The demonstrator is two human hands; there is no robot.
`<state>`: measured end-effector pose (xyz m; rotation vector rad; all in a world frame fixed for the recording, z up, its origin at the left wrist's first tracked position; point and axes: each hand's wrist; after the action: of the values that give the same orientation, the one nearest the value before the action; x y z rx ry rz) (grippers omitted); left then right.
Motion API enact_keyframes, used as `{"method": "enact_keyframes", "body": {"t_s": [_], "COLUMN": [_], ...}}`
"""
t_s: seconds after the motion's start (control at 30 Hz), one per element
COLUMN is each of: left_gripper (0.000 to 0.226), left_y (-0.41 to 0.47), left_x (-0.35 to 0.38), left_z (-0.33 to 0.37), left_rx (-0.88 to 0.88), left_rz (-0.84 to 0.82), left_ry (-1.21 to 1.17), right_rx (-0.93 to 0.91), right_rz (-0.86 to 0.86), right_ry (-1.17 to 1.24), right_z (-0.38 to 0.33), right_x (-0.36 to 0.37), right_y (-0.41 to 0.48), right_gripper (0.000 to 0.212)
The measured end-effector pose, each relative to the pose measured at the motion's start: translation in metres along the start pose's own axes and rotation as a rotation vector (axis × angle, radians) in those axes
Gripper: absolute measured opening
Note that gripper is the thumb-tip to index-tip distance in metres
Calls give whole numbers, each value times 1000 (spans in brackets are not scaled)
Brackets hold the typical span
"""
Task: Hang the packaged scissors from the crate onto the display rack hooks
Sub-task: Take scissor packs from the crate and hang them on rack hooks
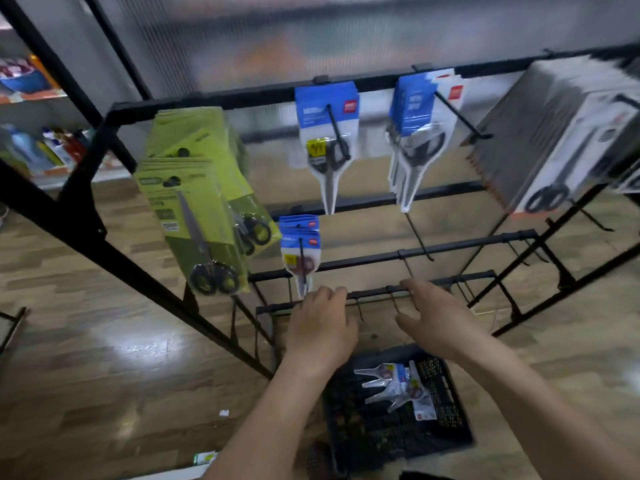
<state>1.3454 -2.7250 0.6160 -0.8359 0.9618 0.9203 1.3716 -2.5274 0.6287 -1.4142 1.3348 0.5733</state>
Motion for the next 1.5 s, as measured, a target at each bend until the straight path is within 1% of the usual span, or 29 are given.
{"method": "enact_keyframes", "body": {"t_s": [0.13, 0.27, 0.4, 0.57, 0.67, 0.87, 1.1, 1.3, 1.5], "left_gripper": [46, 54, 50, 45, 46, 48, 50, 52, 52], "left_y": [-10, -19, -29, -44, -47, -56, -58, -44, -27], "left_x": [7, 13, 23, 35, 34, 36, 40, 43, 59], "left_z": [58, 123, 180, 222, 239, 249, 239, 213, 176], "left_rx": [31, 38, 24, 6, 0, -13, -5, 63, 135], "left_rz": [-21, -20, 33, 43, 52, 40, -5, -46, -105], "left_ry": [64, 72, 92, 152, 171, 173, 176, 158, 86], "right_rx": [-24, -52, -89, -93, -109, -139, -136, -66, 59], "right_rz": [43, 72, 102, 102, 106, 88, 56, 49, -19], "right_ry": [-88, -110, -98, -60, -45, -25, -49, -83, -124], "right_z": [49, 103, 155, 197, 211, 217, 213, 192, 171], "right_x": [-21, -38, -49, -60, -65, -62, -49, -37, -19], "right_y": [-33, -62, -82, -101, -108, -108, -104, -96, -84], "right_gripper": [69, 64, 64, 67, 63, 61, 65, 56, 58]}}
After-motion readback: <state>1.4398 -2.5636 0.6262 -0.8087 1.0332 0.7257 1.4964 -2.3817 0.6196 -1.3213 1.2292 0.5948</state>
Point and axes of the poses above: each hand's wrist, its own y-axis towards the middle knuckle, its own x-axis out of the palm, z = x × y, and after that the axes turned 5 degrees about x, right-handed
